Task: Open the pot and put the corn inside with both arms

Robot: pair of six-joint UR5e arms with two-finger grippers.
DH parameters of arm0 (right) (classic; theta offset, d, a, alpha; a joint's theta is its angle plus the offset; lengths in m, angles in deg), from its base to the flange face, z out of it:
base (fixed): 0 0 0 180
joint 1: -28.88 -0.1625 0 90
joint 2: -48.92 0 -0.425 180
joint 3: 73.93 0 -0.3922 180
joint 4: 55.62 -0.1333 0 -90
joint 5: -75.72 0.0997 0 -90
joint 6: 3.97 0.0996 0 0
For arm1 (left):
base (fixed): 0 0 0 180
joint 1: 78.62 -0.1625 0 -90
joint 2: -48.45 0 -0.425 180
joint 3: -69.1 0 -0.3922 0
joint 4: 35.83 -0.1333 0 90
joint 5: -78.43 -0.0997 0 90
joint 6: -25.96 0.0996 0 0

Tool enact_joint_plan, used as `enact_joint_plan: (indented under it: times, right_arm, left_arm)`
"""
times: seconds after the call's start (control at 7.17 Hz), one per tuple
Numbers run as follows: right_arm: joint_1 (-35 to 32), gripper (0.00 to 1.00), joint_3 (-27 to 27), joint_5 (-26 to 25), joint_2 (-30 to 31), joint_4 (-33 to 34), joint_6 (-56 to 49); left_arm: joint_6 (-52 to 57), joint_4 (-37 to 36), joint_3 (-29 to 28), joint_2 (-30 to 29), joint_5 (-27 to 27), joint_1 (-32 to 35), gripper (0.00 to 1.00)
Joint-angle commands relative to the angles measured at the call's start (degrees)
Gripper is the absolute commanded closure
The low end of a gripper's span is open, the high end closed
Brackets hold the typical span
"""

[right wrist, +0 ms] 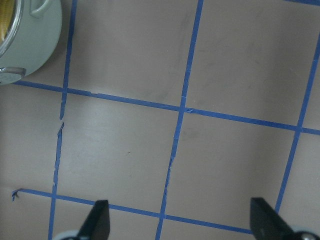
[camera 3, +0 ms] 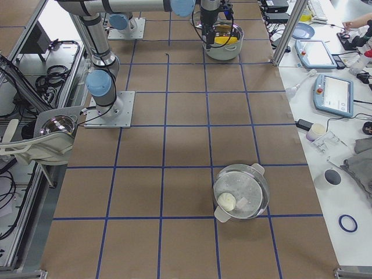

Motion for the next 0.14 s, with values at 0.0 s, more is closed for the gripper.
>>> enact_joint_plan:
  times: [0.0]
  right_arm:
    - [0.0,0.00,0.2,0.0,0.1,0.0,0.1]
  left_arm:
    - [0.0,0.0,0.0,0.0,0.0,0.0,0.00]
